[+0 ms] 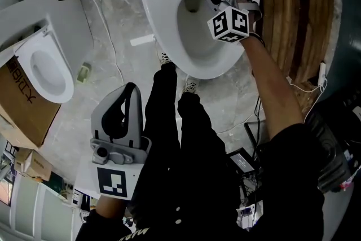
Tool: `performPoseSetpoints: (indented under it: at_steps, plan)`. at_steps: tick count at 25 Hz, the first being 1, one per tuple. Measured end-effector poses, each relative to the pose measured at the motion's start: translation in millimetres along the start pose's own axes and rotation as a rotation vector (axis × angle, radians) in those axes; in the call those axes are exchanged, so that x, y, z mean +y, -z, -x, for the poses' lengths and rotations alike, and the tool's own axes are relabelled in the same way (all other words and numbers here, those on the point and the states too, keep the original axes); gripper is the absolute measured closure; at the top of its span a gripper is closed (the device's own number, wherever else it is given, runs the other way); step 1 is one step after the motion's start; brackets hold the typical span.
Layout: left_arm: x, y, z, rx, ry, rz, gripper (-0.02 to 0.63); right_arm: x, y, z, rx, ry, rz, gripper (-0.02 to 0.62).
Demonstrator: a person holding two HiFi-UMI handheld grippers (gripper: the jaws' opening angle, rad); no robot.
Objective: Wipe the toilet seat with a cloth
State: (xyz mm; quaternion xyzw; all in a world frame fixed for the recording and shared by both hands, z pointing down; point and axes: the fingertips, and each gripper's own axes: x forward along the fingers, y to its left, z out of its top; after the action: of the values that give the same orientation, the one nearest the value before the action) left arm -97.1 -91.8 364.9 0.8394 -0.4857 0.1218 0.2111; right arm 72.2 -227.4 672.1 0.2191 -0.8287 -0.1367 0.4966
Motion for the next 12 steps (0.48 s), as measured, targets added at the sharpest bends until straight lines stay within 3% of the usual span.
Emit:
performPoseSetpoints:
  at_steps: [7,12]
  plan:
    - [4.5,0.7,-0.4,0.001,-0.004,-0.002,0.597,11.4,4.4,-3.5,0.044,-0.044,0.305,0.509]
    - [1.1,-1.5,-1.6,-0.004,0.002,0.0,0.597,14.3,18.4,0.4,0.07,-0.098,0.457,0.509]
